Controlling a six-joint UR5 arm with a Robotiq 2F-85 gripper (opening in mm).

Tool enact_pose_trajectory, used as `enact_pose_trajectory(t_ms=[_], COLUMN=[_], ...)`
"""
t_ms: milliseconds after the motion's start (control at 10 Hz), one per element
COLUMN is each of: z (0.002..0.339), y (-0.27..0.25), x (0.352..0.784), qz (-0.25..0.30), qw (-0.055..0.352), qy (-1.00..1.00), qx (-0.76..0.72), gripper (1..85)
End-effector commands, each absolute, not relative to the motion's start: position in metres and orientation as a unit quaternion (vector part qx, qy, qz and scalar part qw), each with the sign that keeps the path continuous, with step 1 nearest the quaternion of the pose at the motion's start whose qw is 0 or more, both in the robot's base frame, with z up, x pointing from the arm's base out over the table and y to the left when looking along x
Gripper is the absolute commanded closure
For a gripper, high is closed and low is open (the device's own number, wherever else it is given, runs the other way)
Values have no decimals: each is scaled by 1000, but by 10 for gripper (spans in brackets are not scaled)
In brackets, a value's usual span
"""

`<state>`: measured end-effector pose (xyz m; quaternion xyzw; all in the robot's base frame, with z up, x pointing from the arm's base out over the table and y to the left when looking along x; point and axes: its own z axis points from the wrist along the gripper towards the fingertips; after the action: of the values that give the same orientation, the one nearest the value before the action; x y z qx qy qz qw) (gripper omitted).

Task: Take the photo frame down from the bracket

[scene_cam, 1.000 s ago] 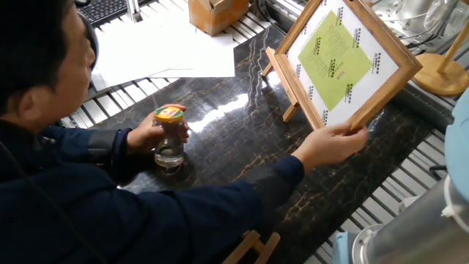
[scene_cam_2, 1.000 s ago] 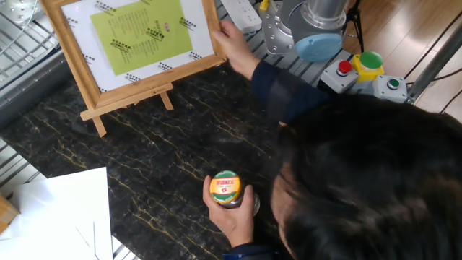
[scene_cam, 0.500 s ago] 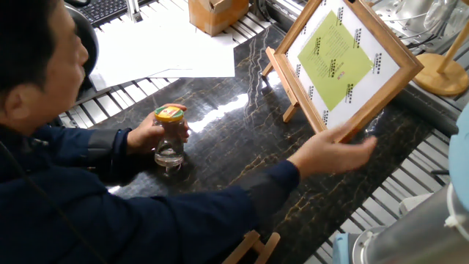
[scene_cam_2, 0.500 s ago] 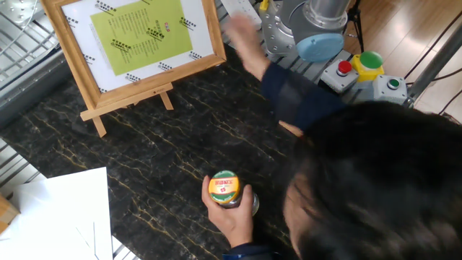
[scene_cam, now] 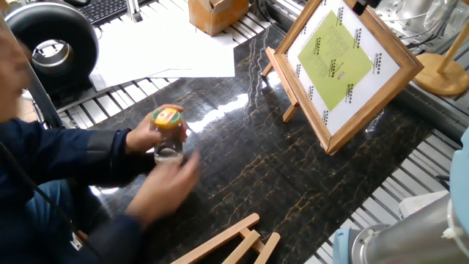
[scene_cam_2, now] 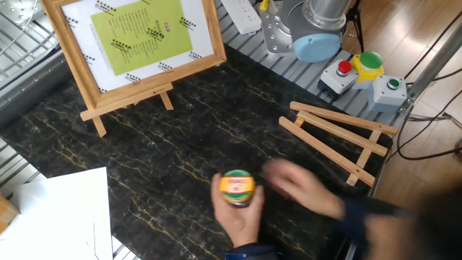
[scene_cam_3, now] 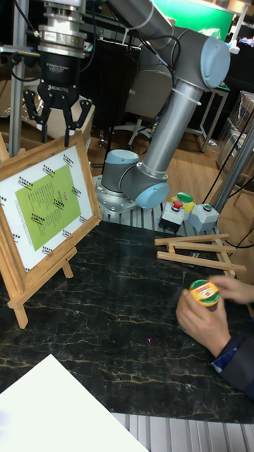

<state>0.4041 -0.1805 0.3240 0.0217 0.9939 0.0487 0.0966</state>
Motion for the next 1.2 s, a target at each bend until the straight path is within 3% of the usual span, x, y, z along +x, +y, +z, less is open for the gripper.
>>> enact_pose_trajectory(t_ms=[0, 1100], z=[320, 314], y=[-178, -184], x=[394, 387], qz=[66, 78], qw=[108, 121], qy=[992, 989], qx=[16, 16], gripper=[390, 387])
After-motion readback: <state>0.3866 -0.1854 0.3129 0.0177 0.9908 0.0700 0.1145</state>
